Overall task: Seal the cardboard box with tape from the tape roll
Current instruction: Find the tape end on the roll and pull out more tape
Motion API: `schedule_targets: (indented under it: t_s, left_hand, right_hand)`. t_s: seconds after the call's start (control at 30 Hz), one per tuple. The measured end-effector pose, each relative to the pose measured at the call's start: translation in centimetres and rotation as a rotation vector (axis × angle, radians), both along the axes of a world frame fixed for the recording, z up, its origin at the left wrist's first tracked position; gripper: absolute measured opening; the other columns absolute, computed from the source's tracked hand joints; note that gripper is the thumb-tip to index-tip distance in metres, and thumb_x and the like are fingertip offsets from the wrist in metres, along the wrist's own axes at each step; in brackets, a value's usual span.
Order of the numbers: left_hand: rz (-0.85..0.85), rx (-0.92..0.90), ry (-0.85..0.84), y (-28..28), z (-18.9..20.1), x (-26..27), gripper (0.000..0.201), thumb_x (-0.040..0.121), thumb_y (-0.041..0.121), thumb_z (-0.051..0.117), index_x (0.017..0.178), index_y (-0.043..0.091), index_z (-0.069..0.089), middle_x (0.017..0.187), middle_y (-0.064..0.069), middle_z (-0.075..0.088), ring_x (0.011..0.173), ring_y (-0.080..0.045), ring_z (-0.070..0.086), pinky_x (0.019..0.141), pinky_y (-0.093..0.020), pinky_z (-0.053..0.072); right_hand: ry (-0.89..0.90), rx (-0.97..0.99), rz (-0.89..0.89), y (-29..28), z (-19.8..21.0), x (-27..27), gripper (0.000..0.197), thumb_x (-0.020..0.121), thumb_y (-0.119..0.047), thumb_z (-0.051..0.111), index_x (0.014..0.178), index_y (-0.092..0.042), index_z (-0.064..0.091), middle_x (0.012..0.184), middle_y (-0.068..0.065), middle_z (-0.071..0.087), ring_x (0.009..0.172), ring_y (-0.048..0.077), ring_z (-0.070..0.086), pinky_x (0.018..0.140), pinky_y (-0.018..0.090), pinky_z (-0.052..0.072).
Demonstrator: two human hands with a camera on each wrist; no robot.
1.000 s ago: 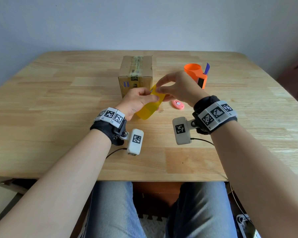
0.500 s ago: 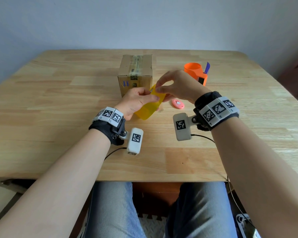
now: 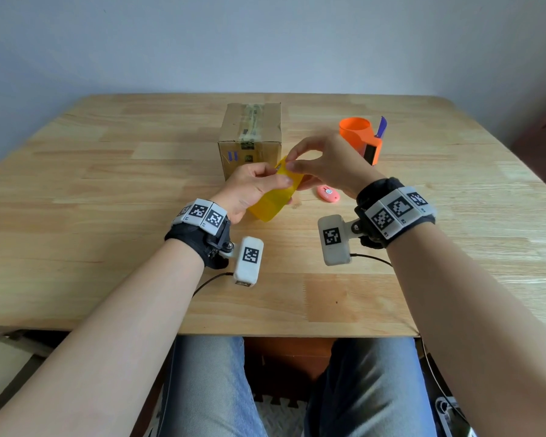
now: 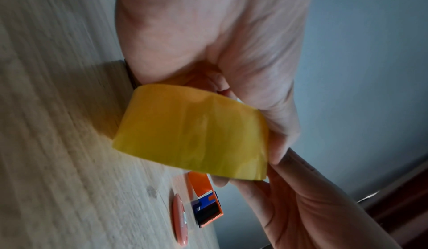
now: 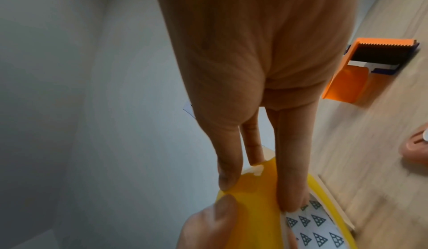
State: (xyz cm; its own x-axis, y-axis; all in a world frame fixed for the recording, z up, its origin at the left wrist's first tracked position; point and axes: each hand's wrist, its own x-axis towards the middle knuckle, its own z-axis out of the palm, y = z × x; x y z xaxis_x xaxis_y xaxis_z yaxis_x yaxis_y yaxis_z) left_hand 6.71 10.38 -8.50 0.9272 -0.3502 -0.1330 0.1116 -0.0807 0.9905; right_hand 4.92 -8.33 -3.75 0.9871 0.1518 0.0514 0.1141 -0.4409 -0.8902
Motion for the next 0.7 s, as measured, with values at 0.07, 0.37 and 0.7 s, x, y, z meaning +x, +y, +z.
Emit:
schedule_targets:
  t_s: [0.07, 0.37, 0.7]
  left_hand:
    - [-0.011, -0.016, 0.008, 0.2, 0.0, 0.0, 0.014, 0.085, 0.015, 0.078, 0.091, 0.012, 0.067, 0.086, -0.011, 0.078, 0.075, -0.029, 0.077, 0.068, -0.034, 0.057]
    - [-0.008, 0.0, 0.023, 0.5, 0.3, 0.0, 0.011, 0.084, 0.014, 0.079, 0.086, 0.014, 0.068, 0.087, -0.01, 0.078, 0.076, -0.029, 0.077, 0.071, -0.038, 0.056]
    - [-0.011, 0.027, 0.018, 0.5, 0.4, -0.1, 0.013, 0.082, 0.016, 0.081, 0.087, 0.015, 0.069, 0.088, -0.01, 0.078, 0.08, -0.031, 0.077, 0.081, -0.046, 0.055]
  right_hand:
    - [-0.011, -0.009, 0.006, 0.0, -0.2, 0.0, 0.012, 0.088, -0.014, 0.08, 0.095, -0.005, 0.075, 0.097, 0.014, 0.078, 0.079, 0.029, 0.08, 0.077, 0.046, 0.065]
    - [-0.149, -0.302, -0.034, 0.2, 1.2, 0.1, 0.011, 0.088, -0.026, 0.08, 0.097, -0.02, 0.082, 0.068, -0.009, 0.073, 0.063, 0.017, 0.076, 0.065, 0.037, 0.065]
    - [-0.277, -0.45, 0.038, 0.2, 1.4, 0.5, 0.004, 0.09, -0.026, 0.077, 0.087, -0.022, 0.077, 0.1, -0.01, 0.07, 0.063, 0.017, 0.074, 0.053, 0.037, 0.062]
